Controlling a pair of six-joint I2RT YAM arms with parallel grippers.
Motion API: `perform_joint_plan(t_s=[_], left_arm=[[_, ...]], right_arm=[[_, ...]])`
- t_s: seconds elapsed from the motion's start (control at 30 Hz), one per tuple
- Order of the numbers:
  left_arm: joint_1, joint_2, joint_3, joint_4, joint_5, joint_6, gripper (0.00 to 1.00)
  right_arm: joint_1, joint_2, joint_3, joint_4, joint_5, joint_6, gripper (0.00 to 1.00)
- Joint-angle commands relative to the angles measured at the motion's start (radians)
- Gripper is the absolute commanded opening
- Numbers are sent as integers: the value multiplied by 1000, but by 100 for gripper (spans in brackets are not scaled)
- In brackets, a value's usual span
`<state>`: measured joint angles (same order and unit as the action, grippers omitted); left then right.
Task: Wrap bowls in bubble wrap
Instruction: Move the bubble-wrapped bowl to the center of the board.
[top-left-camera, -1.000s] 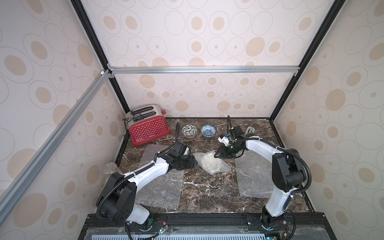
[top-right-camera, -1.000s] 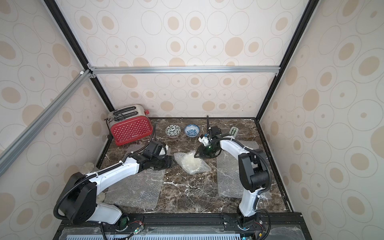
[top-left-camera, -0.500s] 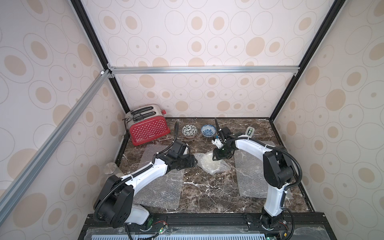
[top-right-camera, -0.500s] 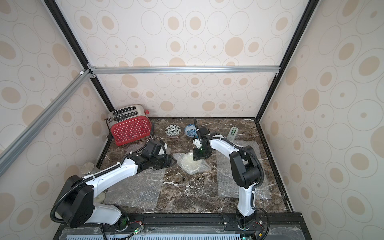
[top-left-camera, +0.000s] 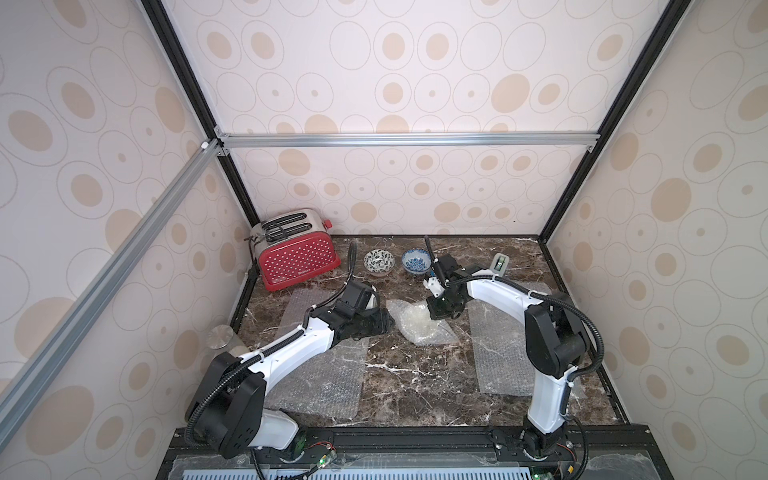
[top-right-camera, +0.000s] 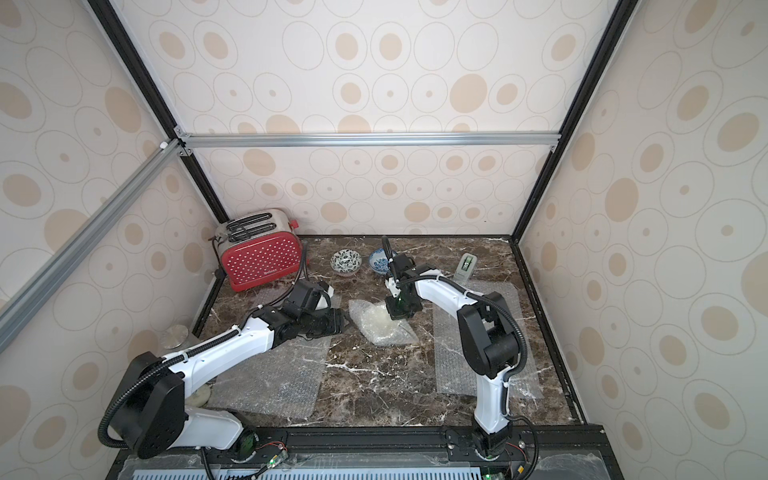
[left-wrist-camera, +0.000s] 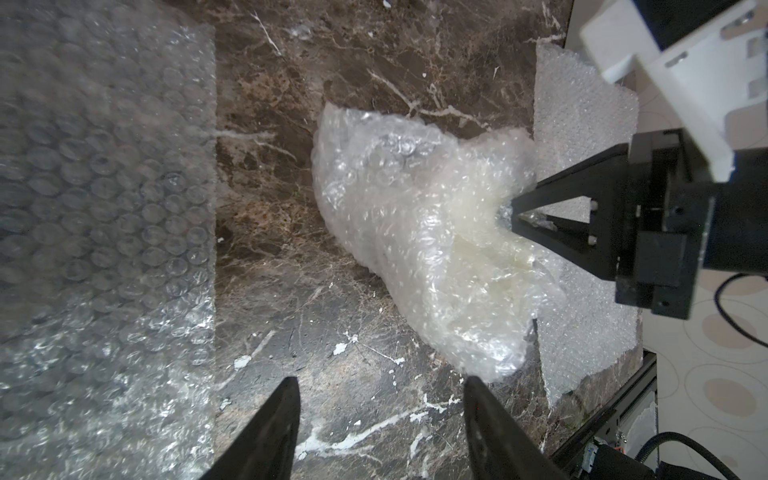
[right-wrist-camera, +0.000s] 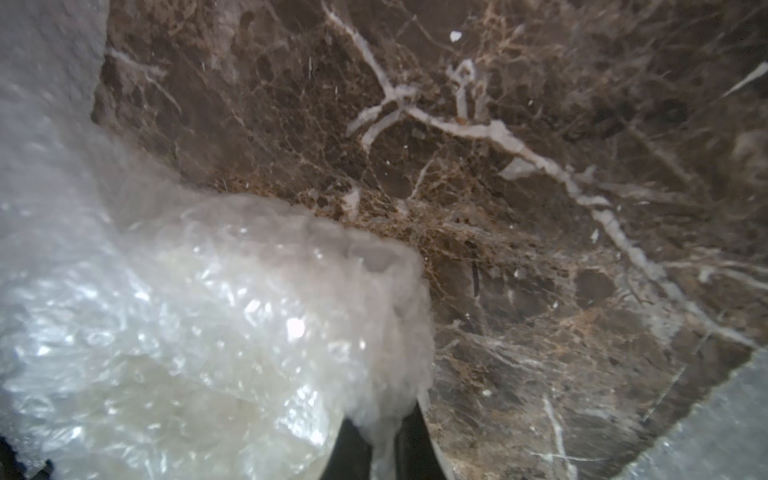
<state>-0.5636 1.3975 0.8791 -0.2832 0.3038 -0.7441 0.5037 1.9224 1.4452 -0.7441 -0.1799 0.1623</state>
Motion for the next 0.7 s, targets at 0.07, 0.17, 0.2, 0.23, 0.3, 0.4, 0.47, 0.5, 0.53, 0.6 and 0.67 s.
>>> perform_joint_plan(t_s=[0.07,0.17,0.2,0.23,0.3,0.4,0.47,0.5,0.53,0.6,0.67], left_arm=[[4,-32,12,-25,-32,14,62],[4,-35,15,-31,-35,18,62],[4,-32,18,-33,-37,20,62],[3,-32,20,-35,-38,21,62],[4,-32,22,-36,-39,23,62],[4,-32,23,-34,-41,25,62],[4,-29,26,-34,-39,28,62],[5,-28,28,-34,-38,30,62],[4,-26,30,-36,-37,34,62],[5,-28,35,-42,-36,38,62],[5,-33,37,-48,-42,40,62]], right_arm=[[1,-13,15,5,93,38,0],[-8,-24,19,3,151,54,0],[-20,-28,16,3,159,66,0],[-35,-30,14,3,165,77,0],[-76,-32,6,6,156,106,0],[-154,-31,-20,45,140,150,0],[-195,-17,-10,62,154,171,0],[-210,-5,7,61,173,181,0],[-218,10,28,60,191,193,0],[-264,48,74,45,201,223,0],[-288,85,107,44,184,256,0]])
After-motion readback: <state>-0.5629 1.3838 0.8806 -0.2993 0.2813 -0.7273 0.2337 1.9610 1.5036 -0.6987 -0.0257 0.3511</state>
